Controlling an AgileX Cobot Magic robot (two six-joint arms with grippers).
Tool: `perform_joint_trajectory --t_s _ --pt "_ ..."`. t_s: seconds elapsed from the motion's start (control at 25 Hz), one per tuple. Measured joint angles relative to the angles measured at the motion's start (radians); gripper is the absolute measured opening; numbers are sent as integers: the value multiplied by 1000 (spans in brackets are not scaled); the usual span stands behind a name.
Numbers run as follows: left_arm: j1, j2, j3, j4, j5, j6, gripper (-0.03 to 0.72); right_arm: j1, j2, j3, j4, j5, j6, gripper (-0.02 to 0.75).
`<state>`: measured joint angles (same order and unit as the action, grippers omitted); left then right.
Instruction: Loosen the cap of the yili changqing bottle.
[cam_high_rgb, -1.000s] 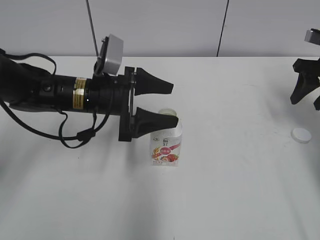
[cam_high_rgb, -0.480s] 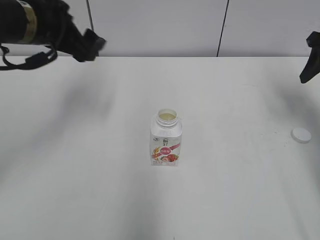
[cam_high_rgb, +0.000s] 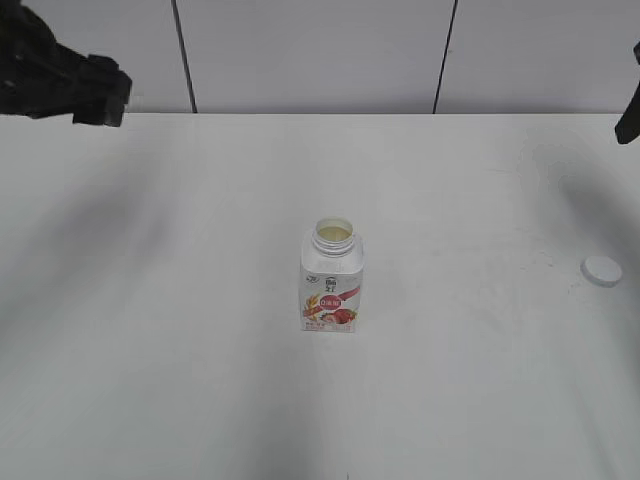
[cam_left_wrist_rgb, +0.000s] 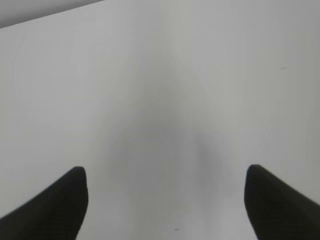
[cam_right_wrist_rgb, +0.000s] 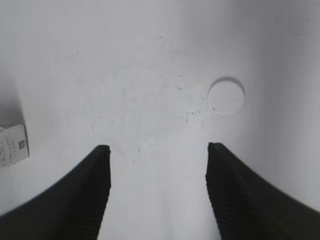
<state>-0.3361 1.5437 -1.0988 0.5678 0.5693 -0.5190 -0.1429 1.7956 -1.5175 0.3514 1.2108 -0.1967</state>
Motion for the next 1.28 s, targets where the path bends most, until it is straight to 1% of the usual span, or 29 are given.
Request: perform_joint_trajectory --t_s 0.04,0.12,0.2,0.28,0.32,0.4,0.6,0.68,0.88,1.0,1.08,1.2,1.28 --pt "3 -21 -13 -61 16 27 583 0 -7 0 -5 1 0 480" --pt "27 -55 -37 -136 89 60 583 1 -27 0 -23 1 6 480" --pt "89 -66 -45 -227 184 130 583 1 -54 0 -48 3 17 480" --pt "154 -66 -45 -337 307 241 583 1 -96 15 -61 2 23 480" --pt "183 -67 -45 -383 351 275 583 1 -120 34 -63 2 24 480" --pt "214 -86 -45 -429 425 307 583 1 -188 88 -64 2 25 480" --pt "223 -219 -41 -454 539 322 583 1 -389 280 -64 3 25 480" --pt "223 -299 -19 -457 591 322 583 1 -489 353 -64 4 25 480" --pt "223 -546 78 -459 644 326 583 1 -737 513 -67 6 25 480" --pt "223 -756 151 -459 648 328 583 1 -888 585 -67 6 25 480" --pt "223 -868 195 -457 651 328 583 1 -1014 628 -71 7 25 480" --pt "223 -1023 261 -456 651 329 583 1 -1144 694 -87 9 25 480" --pt "223 -1135 298 -456 653 352 583 1 -1225 742 -92 9 25 480"
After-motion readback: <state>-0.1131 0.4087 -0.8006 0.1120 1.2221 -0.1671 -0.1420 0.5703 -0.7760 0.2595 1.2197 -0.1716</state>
